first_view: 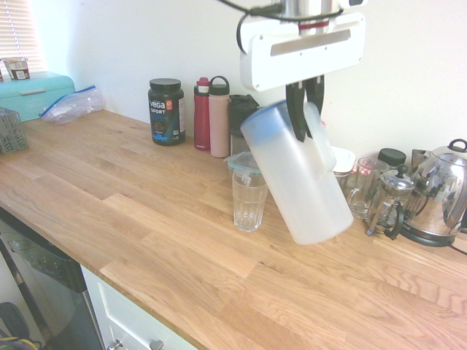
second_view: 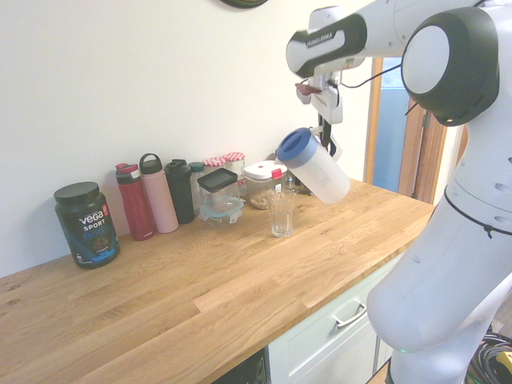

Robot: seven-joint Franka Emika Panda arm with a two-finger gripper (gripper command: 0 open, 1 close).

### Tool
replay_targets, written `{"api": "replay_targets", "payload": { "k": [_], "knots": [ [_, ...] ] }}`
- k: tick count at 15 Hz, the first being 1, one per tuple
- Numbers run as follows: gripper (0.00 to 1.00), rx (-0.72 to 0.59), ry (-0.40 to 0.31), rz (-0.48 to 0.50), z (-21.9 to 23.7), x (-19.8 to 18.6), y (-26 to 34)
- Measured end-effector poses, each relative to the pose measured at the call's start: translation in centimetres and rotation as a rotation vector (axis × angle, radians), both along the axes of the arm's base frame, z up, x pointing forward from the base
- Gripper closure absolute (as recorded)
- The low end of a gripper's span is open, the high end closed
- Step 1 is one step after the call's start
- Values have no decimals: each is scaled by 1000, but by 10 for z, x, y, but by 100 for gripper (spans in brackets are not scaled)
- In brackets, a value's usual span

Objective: Pour me some water

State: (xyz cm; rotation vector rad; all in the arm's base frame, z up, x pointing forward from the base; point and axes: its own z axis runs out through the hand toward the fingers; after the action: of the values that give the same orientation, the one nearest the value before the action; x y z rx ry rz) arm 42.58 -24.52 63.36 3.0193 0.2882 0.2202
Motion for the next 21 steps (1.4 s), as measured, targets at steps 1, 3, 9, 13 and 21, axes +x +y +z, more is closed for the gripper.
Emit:
{"api": "replay_targets", "payload": {
  "k": [1,3,9,13,21],
  "knots": [
    [100,68,-13,-13,17,-10,0],
    [100,195,-50,-41,47,-26,1],
    [100,377,-170,-328,80,-11,72],
    [100,429,-273,-504,60,-18,171],
    [100,555,-564,-758,-66,-56,306]
  ]
}}
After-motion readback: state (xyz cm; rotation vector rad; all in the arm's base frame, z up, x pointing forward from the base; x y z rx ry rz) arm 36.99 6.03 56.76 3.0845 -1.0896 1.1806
